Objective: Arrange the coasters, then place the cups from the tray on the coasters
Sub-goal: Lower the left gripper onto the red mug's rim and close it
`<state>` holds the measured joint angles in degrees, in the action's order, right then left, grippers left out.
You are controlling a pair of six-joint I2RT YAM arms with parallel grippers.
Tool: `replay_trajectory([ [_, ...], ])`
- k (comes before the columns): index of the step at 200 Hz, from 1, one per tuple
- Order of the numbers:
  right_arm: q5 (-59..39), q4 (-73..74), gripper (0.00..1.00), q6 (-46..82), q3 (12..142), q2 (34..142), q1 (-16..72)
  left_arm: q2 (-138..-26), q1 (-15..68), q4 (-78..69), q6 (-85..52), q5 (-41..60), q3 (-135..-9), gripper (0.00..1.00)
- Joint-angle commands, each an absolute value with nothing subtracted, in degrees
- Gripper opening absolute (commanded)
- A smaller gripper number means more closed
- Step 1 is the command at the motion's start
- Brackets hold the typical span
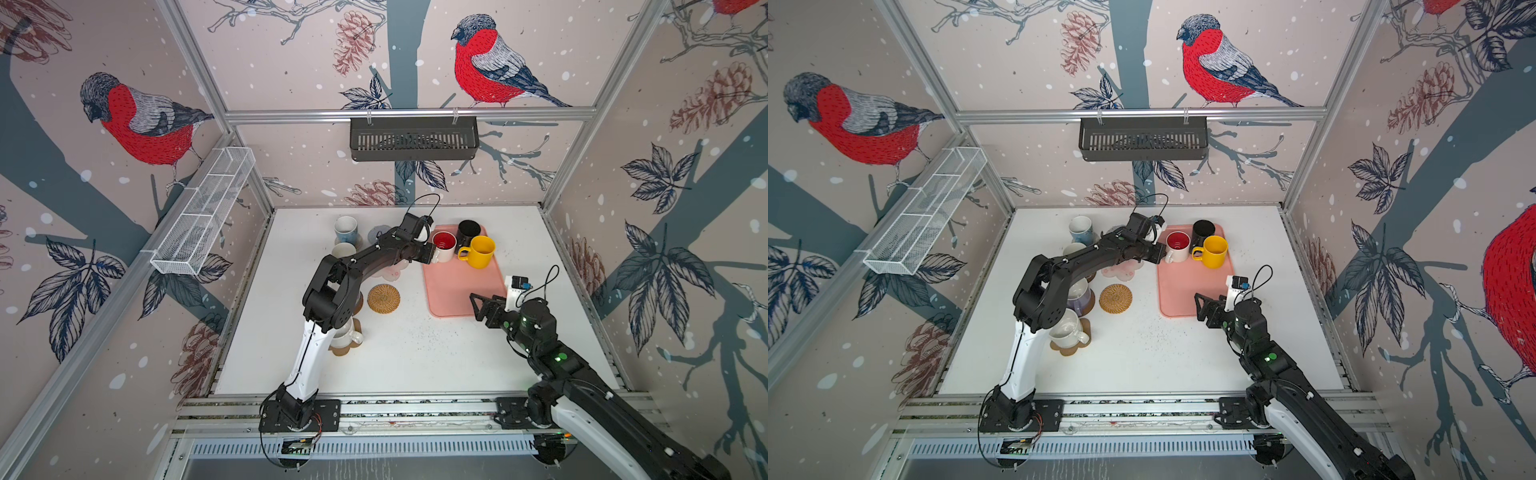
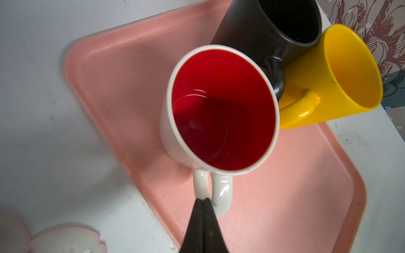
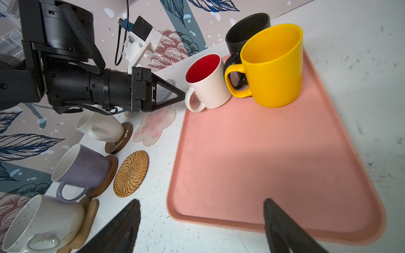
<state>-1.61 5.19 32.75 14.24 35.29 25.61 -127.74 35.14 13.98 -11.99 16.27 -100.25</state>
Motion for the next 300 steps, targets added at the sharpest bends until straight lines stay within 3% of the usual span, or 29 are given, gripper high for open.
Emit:
replay_trajectory([
  [1,-1.2,6.9,0.87,32.2,14.4,34.9,25.7,-126.2,35.2,13.1,-10.9,14.1,-99.5,0.00],
  [16,-1.2,6.8,0.87,32.2,14.3,34.5,25.7,-125.3,35.2,15.3,-10.1,12.4,-99.8,0.00],
  [84,-1.4,6.9,0.89,32.2,14.3,34.2,25.7,-122.5,35.7,22.9,-6.8,8.8,-103.4,0.34],
  [115,-0.6,6.3,0.94,32.3,14.6,34.1,25.6,-125.6,36.4,28.2,-3.9,10.9,-108.9,0.46],
  [126,-0.1,6.0,1.00,32.4,14.7,34.1,25.7,-126.8,36.7,29.8,-3.2,10.6,-110.8,0.49],
  [142,-0.1,6.1,0.99,32.6,14.7,34.0,25.7,-128.5,37.3,31.4,-2.7,9.7,-113.1,0.52],
  [194,0.4,6.1,0.99,32.8,14.7,33.6,25.7,-132.9,38.8,31.9,-2.9,7.1,-116.6,0.51],
  [300,0.7,6.1,0.99,33.0,14.4,32.5,25.7,-140.7,38.8,33.7,-3.8,5.6,-124.2,0.31],
])
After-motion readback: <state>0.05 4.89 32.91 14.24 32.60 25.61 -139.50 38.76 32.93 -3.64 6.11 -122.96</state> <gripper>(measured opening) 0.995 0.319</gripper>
